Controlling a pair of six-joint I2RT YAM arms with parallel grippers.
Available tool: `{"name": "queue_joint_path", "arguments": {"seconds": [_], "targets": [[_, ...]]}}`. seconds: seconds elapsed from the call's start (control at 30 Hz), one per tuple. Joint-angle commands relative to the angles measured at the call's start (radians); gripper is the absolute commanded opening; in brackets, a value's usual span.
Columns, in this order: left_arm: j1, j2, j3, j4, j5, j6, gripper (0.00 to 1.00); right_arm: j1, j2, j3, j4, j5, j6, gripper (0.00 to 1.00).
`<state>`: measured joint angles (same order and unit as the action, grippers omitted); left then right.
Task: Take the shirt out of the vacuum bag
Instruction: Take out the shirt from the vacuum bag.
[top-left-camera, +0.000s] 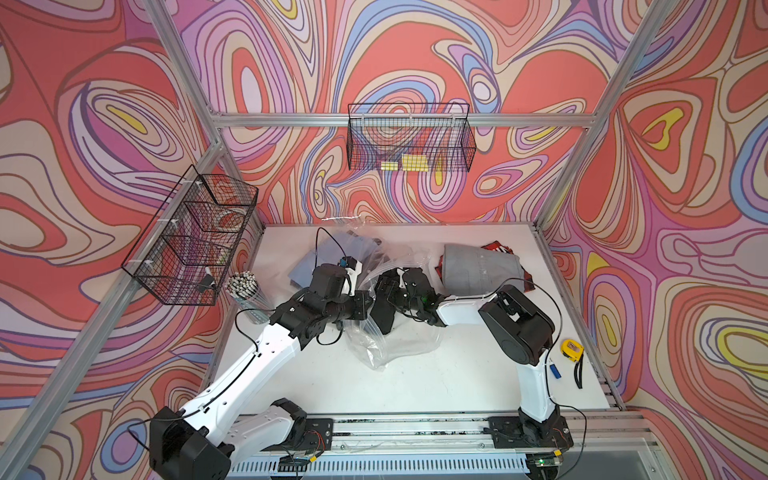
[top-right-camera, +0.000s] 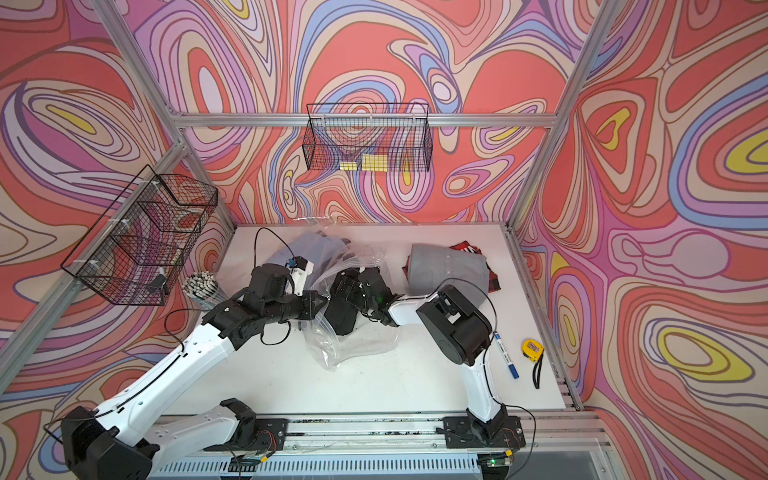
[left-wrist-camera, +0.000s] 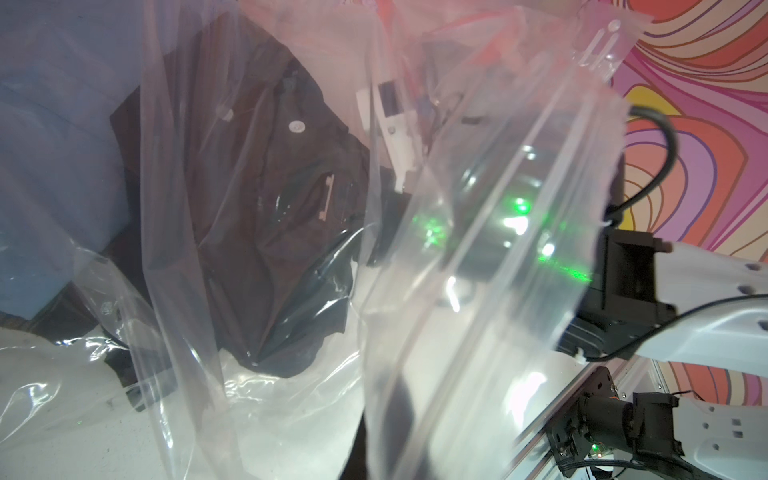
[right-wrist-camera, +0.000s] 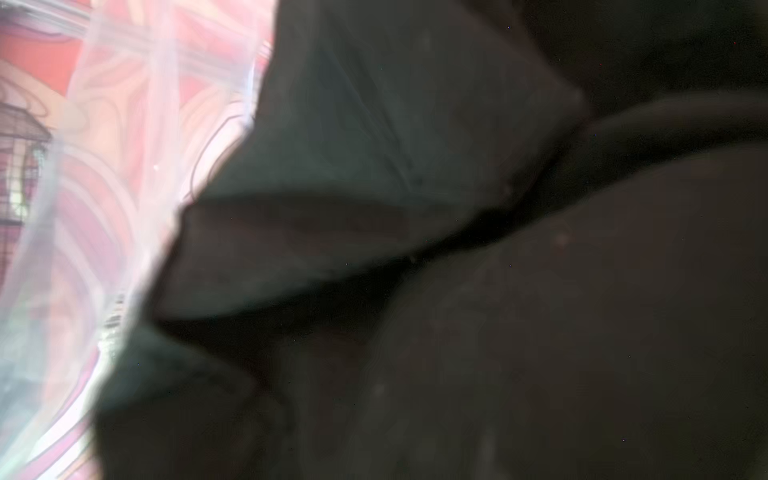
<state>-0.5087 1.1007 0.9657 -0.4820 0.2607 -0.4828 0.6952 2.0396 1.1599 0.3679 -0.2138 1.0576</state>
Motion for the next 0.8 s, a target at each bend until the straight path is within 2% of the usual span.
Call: {"name": "queue_joint_path", "arguments": {"seconds": [0.0, 0.1, 0.2, 0.4, 0.6, 0.77], "targets": [[0.006, -0.022, -0.012, -0.006, -0.009, 0.01, 0.0, -0.005, -0.08, 0.046, -0.219, 0.101, -0.063, 0.98], [0.007, -0.021, -0.012, -0.005, -0.01, 0.013, 0.0, -0.013, -0.108, 0.083, -0.354, 0.165, -0.078, 0.98], [0.007, -0.014, -0.01, -0.004, -0.003, 0.011, 0.0, -0.023, -0.089, 0.121, -0.428, 0.165, -0.077, 0.98], [0.007, -0.009, -0.009, -0.005, -0.004, 0.012, 0.0, -0.033, -0.014, 0.148, -0.406, 0.113, -0.046, 0.98], [0.006, -0.009, -0.009, -0.009, -0.01, 0.015, 0.0, -0.042, 0.079, 0.263, -0.521, 0.139, -0.09, 0.98], [0.007, -0.009, -0.009, -0.01, -0.01, 0.015, 0.0, -0.043, 0.119, 0.321, -0.6, 0.219, -0.125, 0.98]]}}
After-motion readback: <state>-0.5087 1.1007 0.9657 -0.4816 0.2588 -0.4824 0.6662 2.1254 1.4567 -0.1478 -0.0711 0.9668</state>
